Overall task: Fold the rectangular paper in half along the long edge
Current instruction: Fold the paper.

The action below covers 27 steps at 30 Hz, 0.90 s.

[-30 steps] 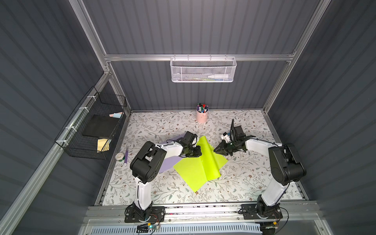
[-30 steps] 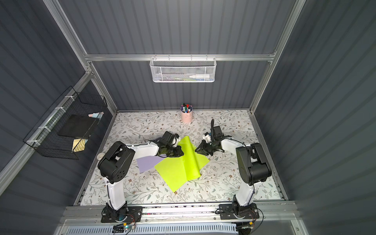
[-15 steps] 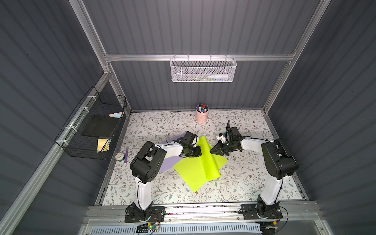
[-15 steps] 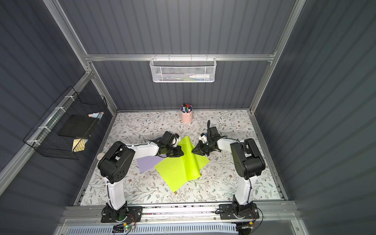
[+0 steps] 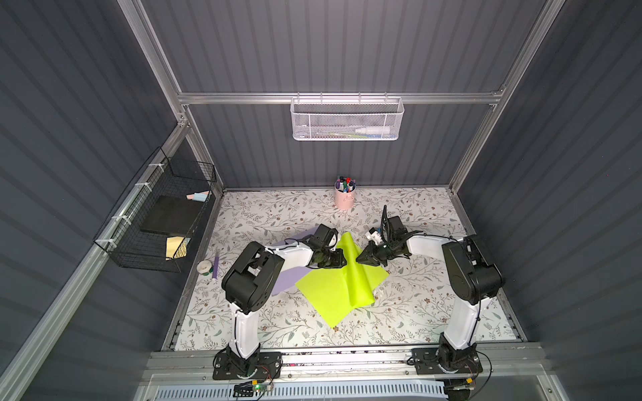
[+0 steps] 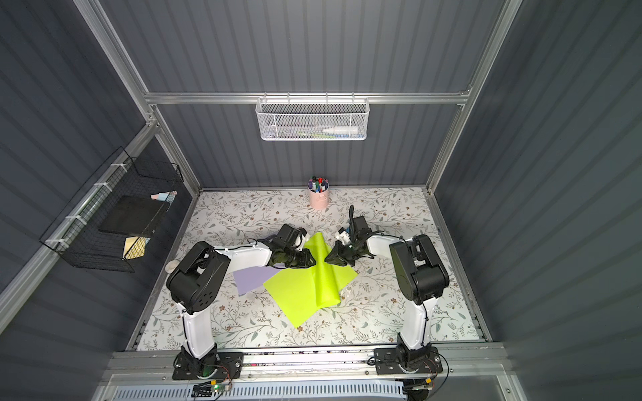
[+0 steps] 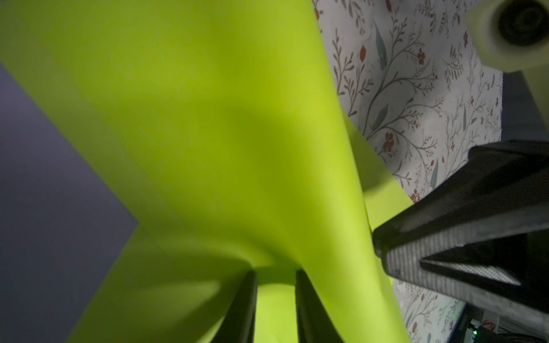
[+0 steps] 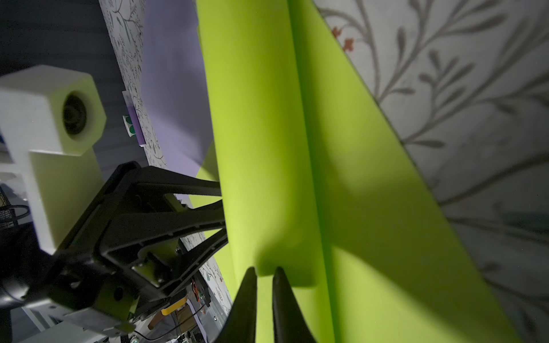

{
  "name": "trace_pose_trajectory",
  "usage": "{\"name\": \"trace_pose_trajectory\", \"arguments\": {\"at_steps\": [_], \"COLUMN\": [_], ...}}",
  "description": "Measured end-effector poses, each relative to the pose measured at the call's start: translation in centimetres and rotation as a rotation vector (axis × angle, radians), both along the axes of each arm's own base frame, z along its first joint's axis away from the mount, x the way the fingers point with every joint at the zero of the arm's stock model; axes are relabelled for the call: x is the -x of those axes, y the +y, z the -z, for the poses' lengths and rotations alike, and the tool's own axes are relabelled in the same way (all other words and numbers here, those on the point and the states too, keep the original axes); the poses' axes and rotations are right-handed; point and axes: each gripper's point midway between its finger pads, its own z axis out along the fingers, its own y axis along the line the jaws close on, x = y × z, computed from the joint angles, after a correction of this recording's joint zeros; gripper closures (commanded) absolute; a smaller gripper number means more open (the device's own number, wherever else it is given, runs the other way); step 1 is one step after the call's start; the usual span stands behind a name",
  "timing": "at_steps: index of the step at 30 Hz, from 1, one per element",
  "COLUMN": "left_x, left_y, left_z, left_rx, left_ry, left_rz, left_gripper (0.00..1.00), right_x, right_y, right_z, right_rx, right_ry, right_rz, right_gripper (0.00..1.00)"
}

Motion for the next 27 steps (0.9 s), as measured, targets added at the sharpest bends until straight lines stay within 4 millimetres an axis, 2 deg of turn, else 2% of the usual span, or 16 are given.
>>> {"name": "trace_pose_trajectory", "arguments": {"at_steps": [3, 12, 19, 27], "left_x": [-0.1, -0.1, -0.2, -0.3], "left_y": [0.1, 0.6, 0.6, 0.8], "left_z": [-0.2, -0.4, -0.6, -0.7], "left_rx": [-0.005, -0.027, -0.027, -0.037], "left_ry": [-0.005, -0.011, -0.017, -0.024], "left_rz": [-0.007, -0.023, -0.024, -0.032], "left_gripper": [0.62, 0.56, 0.47, 0.45], "right_x": [0.1, 0.4, 0.6, 0.7], "right_y": [-0.2, -0.8, -0.9, -0.8], "right_z": [0.3, 1.2, 1.3, 1.8], "right_rx": [0.015, 0.062, 0.071, 0.094], "right_ry": [0.005, 0.019, 0.023, 0.029], "right_rz": [-0.001, 0.001, -0.004, -0.014], "right_gripper": [0.86, 0.87, 0.87, 0.87]}}
